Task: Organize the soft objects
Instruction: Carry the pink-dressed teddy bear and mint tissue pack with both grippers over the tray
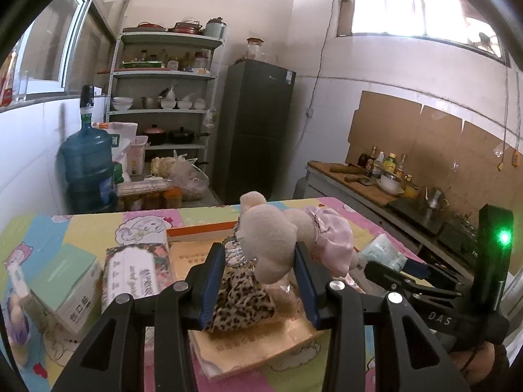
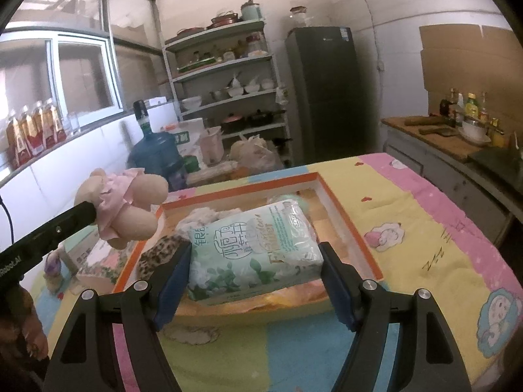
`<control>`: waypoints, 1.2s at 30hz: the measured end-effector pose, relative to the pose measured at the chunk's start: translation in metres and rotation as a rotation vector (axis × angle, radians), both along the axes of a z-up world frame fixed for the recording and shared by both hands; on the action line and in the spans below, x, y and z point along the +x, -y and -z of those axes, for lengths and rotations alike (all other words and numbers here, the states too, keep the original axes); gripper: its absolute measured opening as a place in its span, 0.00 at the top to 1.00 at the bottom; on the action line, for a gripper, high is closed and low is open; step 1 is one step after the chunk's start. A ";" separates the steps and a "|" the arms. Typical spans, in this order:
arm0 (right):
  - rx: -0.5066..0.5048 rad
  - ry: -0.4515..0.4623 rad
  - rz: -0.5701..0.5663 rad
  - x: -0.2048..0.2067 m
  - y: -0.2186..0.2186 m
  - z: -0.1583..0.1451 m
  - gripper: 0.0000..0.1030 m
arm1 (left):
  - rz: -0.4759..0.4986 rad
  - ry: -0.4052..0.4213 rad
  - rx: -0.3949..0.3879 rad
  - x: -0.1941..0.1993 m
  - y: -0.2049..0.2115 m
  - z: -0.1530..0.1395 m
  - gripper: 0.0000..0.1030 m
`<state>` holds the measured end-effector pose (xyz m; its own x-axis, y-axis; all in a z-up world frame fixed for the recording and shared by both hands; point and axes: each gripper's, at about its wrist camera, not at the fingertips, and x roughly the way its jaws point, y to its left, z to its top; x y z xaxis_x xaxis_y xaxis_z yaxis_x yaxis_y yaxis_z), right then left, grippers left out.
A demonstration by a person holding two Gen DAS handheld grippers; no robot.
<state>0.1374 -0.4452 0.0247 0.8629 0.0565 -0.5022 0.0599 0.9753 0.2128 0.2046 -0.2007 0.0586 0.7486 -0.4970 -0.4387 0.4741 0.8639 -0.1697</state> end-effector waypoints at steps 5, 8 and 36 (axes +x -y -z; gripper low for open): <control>-0.007 0.001 0.003 0.012 0.013 0.000 0.25 | -0.006 -0.012 0.018 0.010 0.016 0.003 0.58; -0.004 0.001 0.002 0.019 0.018 0.001 0.25 | -0.010 -0.022 0.023 0.018 0.023 0.005 0.58; 0.031 -0.095 -0.026 0.084 0.038 0.032 0.25 | -0.055 -0.150 0.112 0.082 0.059 0.046 0.58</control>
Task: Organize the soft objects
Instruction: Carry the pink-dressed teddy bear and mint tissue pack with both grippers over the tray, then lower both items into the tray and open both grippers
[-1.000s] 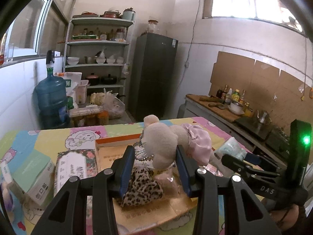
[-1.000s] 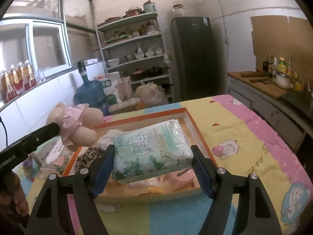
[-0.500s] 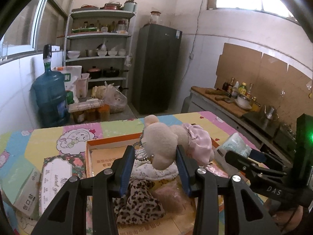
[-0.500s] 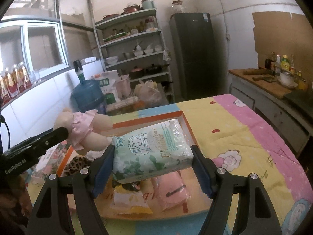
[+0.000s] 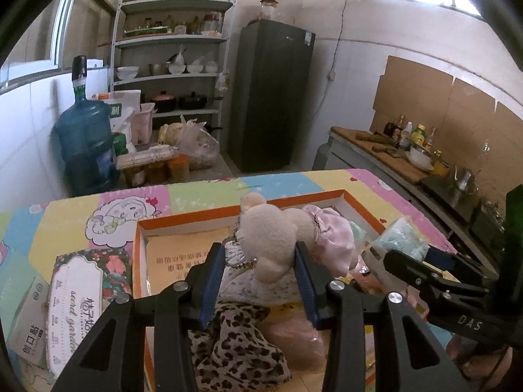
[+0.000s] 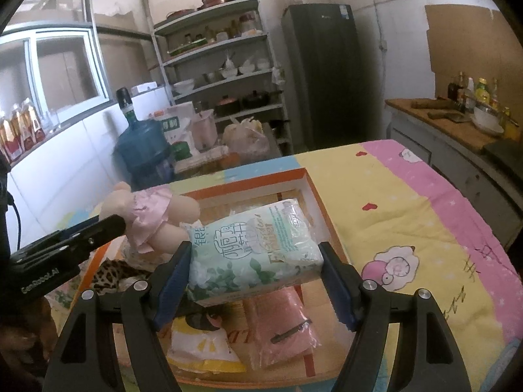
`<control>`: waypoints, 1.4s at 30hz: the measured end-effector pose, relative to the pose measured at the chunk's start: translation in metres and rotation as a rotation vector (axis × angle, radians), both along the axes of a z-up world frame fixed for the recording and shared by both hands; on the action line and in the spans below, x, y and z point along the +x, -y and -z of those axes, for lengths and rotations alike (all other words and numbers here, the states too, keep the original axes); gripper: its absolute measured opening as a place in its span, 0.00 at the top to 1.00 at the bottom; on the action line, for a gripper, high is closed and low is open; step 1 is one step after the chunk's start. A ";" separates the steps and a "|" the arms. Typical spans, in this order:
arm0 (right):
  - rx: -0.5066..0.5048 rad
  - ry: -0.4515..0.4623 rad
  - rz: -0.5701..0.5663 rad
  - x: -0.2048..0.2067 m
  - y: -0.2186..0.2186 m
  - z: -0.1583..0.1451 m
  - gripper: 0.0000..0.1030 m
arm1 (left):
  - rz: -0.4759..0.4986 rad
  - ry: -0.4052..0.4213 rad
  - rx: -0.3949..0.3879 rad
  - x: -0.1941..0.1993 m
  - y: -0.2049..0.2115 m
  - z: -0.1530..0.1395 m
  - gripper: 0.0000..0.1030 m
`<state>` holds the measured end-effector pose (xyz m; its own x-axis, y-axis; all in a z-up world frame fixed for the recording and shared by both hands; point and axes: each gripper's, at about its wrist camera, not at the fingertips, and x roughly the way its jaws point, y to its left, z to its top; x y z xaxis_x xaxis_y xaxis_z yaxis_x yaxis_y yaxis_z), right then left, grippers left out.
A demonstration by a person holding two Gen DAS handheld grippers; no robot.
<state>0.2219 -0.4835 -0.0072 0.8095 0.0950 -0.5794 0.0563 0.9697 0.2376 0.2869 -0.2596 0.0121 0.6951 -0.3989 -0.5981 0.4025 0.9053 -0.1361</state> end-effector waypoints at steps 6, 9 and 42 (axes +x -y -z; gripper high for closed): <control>0.010 -0.023 -0.003 0.007 0.001 0.006 0.25 | -0.002 -0.014 0.005 0.003 0.000 0.006 0.58; 0.014 -0.030 -0.004 0.009 0.001 0.008 0.25 | -0.004 -0.020 0.006 0.005 0.002 0.007 0.57; 0.027 -0.090 -0.003 0.022 0.002 0.024 0.24 | -0.028 -0.040 0.001 0.008 -0.001 0.012 0.20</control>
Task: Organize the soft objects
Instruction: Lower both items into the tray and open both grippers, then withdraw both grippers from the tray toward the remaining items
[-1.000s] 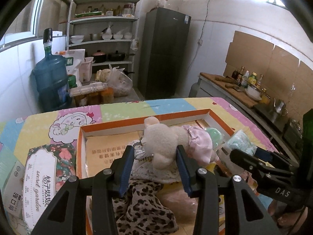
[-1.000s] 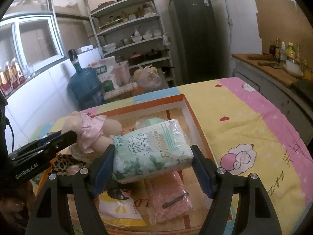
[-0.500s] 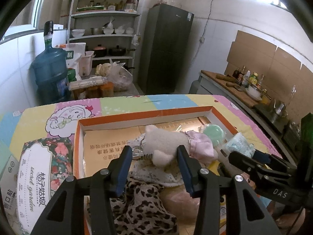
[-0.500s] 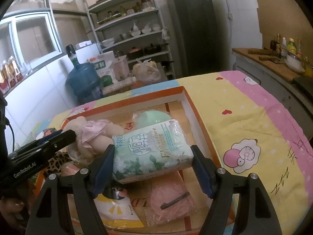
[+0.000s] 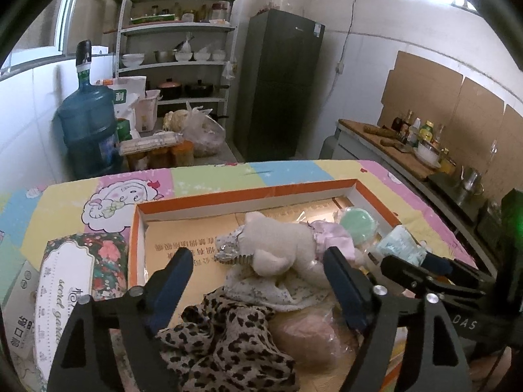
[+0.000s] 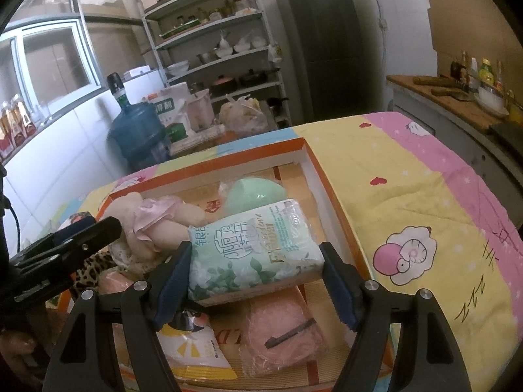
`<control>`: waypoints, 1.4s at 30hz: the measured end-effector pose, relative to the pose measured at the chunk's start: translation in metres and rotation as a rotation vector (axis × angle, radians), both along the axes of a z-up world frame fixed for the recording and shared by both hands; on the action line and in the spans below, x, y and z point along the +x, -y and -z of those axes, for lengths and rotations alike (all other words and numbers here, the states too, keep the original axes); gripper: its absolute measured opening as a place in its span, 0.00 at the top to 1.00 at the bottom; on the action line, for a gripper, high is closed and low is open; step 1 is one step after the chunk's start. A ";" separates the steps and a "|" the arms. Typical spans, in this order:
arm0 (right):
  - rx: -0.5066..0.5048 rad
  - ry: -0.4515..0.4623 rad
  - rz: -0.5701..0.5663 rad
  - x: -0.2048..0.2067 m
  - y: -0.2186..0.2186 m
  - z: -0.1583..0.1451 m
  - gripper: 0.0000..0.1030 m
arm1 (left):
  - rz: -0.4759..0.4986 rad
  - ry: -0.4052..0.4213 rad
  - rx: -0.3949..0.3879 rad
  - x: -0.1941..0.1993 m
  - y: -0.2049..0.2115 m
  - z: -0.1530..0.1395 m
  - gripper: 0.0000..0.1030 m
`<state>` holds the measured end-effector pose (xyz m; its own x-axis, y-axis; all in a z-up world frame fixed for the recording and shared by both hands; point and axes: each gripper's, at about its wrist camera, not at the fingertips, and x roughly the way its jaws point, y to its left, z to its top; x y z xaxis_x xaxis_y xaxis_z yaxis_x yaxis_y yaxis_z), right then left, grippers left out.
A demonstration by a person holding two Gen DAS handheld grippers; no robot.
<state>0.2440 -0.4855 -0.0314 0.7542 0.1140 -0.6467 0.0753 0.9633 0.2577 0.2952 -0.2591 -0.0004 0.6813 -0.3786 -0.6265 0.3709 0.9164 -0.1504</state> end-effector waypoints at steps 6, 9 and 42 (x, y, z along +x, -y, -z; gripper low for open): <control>-0.001 0.000 0.000 0.000 0.001 0.000 0.23 | -0.001 0.020 -0.010 -0.006 -0.002 -0.007 0.20; -0.008 0.009 0.002 -0.001 0.001 0.000 0.20 | -0.003 0.035 -0.014 -0.010 -0.004 -0.010 0.20; -0.081 0.138 0.037 -0.058 -0.033 -0.049 0.19 | -0.040 0.130 -0.043 -0.062 -0.043 -0.047 0.20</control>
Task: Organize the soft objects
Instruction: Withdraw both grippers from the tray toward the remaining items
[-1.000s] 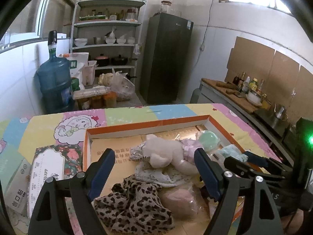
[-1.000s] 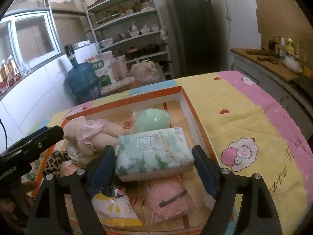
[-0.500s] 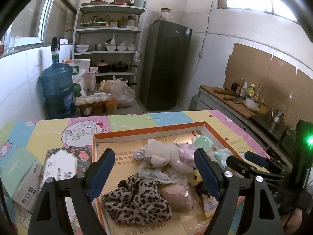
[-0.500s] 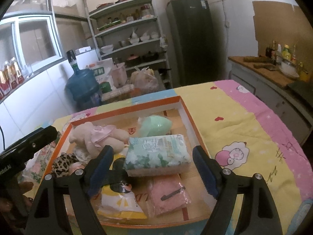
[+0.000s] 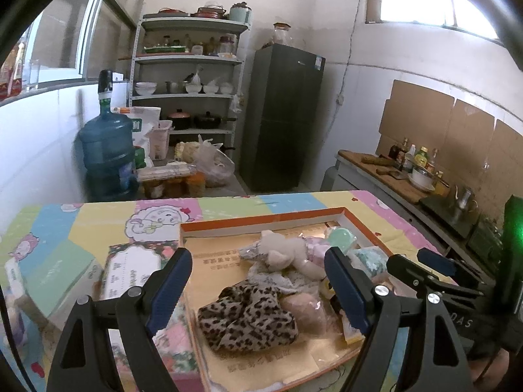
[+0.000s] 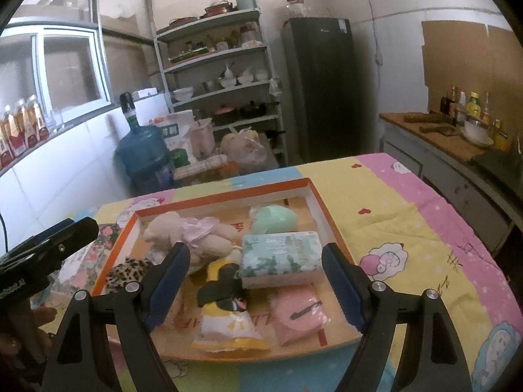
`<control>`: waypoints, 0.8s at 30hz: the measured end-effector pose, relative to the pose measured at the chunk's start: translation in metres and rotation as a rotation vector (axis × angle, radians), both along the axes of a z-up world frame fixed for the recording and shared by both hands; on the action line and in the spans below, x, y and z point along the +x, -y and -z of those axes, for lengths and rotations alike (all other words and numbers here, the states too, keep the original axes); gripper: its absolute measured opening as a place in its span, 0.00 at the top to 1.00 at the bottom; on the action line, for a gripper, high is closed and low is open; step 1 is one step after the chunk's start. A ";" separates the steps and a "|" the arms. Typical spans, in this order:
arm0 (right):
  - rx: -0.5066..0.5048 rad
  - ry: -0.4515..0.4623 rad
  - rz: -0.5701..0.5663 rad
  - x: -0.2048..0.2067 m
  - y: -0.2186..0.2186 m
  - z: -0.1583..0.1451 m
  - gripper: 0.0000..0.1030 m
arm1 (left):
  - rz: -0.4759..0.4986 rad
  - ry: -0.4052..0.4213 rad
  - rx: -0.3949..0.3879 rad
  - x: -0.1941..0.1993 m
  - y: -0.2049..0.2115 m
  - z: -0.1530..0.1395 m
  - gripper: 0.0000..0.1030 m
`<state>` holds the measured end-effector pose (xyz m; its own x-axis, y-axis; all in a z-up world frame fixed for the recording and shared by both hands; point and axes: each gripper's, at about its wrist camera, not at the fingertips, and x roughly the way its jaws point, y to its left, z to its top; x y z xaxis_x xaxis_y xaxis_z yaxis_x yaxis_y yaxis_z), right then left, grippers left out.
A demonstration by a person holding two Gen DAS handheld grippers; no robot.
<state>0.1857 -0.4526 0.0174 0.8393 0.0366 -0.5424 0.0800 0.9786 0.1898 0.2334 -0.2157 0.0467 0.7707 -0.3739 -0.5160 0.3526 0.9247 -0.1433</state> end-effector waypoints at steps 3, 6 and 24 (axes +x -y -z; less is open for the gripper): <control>-0.012 0.011 0.002 -0.006 -0.008 -0.005 0.19 | -0.012 0.008 0.003 -0.008 -0.007 -0.003 0.20; -0.021 0.018 -0.004 -0.011 -0.019 -0.009 0.19 | -0.022 0.016 0.004 -0.014 -0.015 -0.006 0.20; -0.041 0.059 0.016 -0.046 -0.092 -0.022 0.18 | -0.090 0.073 0.003 -0.064 -0.083 -0.018 0.20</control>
<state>0.1395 -0.3608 0.0394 0.8701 0.0015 -0.4929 0.0859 0.9842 0.1546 0.1690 -0.1323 0.0649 0.8367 -0.3003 -0.4580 0.2780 0.9534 -0.1172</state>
